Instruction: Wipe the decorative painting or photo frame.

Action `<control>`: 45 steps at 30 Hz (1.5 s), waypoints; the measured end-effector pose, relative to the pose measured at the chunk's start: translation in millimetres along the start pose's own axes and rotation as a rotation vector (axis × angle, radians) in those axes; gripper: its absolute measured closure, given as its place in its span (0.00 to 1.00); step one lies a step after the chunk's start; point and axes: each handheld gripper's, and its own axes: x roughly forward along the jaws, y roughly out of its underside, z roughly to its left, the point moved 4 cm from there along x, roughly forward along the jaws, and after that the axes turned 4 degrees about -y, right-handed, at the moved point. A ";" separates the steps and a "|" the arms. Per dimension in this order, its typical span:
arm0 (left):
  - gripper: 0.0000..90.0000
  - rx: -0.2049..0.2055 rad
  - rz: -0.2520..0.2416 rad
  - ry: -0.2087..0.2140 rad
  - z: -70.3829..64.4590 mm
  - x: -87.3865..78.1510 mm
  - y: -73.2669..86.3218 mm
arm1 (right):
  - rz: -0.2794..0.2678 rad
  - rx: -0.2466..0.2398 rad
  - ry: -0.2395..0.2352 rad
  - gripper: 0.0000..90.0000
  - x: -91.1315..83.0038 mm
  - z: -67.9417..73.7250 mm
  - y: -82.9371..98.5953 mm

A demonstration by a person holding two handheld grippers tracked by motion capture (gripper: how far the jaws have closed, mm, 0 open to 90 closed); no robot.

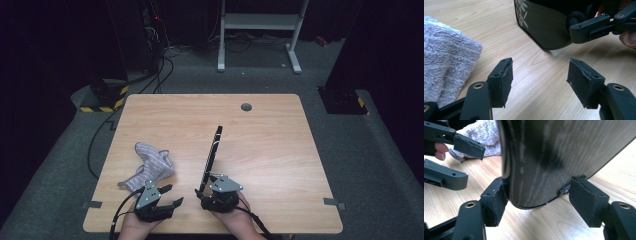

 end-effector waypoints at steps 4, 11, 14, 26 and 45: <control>0.42 -0.007 0.005 0.016 -0.3 5.8 -0.4 | -0.006 -0.003 0.002 0.38 -4.3 -1.9 2.6; 0.41 0.006 0.006 0.019 -1.7 17.1 -5.6 | -0.012 0.023 0.021 0.38 -14.9 -9.2 8.5; 0.41 -0.017 0.004 0.015 -0.6 21.7 -8.1 | -0.012 0.031 0.039 0.40 -20.6 -12.6 11.9; 0.38 -0.033 0.011 -0.015 3.2 32.1 -13.8 | -0.022 0.060 0.106 0.50 -36.9 -36.0 20.2; 0.37 -0.057 0.021 -0.040 8.9 16.7 -5.4 | -0.043 0.156 0.164 0.55 -39.2 -77.3 17.3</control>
